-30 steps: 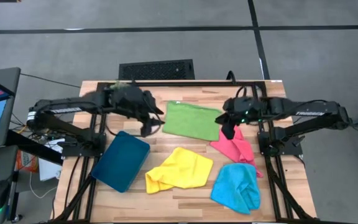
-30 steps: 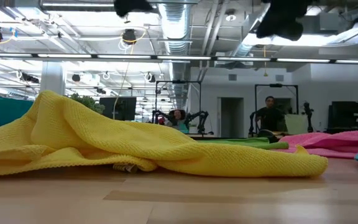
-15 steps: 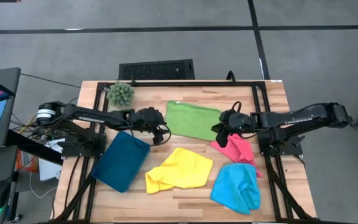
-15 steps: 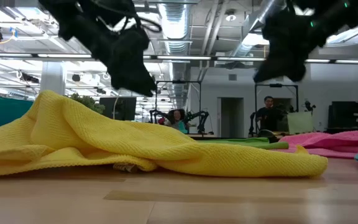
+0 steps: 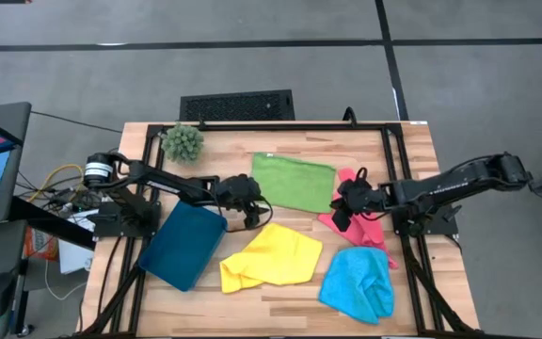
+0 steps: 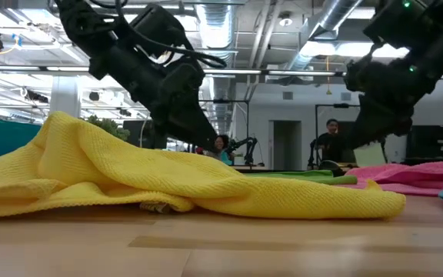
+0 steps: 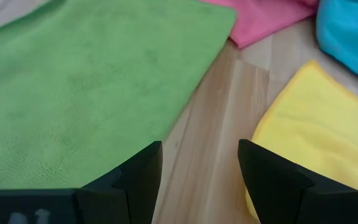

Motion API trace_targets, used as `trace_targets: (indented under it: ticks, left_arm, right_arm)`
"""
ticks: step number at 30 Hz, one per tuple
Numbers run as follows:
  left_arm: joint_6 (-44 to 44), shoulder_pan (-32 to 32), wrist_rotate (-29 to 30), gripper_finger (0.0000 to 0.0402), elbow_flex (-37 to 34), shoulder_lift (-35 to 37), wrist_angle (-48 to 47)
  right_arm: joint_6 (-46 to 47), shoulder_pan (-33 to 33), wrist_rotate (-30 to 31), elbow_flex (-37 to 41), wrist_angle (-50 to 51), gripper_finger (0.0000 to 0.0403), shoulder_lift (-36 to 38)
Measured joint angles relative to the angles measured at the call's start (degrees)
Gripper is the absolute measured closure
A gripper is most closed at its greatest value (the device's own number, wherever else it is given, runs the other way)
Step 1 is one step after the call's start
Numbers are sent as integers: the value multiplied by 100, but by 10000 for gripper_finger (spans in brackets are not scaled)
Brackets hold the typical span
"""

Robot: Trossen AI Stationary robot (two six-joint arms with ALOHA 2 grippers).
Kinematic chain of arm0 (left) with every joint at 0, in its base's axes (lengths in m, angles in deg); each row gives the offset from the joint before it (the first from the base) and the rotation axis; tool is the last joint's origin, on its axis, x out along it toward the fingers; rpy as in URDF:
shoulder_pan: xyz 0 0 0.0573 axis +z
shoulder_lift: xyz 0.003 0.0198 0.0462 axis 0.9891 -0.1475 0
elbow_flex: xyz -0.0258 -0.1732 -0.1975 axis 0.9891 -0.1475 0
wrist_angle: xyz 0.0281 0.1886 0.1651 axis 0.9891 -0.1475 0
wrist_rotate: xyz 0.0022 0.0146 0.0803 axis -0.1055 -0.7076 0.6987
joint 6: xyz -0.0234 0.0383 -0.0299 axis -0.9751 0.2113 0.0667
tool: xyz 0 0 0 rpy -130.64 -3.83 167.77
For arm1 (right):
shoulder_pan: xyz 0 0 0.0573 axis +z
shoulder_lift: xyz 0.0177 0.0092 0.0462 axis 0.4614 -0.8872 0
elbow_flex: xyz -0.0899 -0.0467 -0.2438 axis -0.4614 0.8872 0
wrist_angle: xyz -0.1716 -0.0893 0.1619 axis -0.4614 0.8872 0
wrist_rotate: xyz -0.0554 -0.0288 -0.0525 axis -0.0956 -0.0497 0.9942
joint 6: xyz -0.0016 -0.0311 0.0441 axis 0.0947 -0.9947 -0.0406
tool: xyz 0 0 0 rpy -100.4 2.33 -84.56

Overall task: Fold microfiber towels
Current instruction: Fold the green microfiber towel

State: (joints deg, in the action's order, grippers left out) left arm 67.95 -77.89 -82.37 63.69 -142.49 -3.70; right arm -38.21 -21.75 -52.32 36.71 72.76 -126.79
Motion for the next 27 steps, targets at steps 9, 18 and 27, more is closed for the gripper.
trace_targets:
  ticks: [9, 18, 27]
  left_arm:
    - [-153, 17, 109, 198, 11, 2, -7]
    - [-358, 18, 117, 198, 11, 4, 44]
    - [-771, 20, -10, 198, 15, 9, 513]
  right_arm:
    - [42, 94, 285, 436, -653, 324, 0]
    - [49, 99, 457, 684, -1480, 324, -669]
    - [333, 102, 425, 560, -1926, 324, -1723]
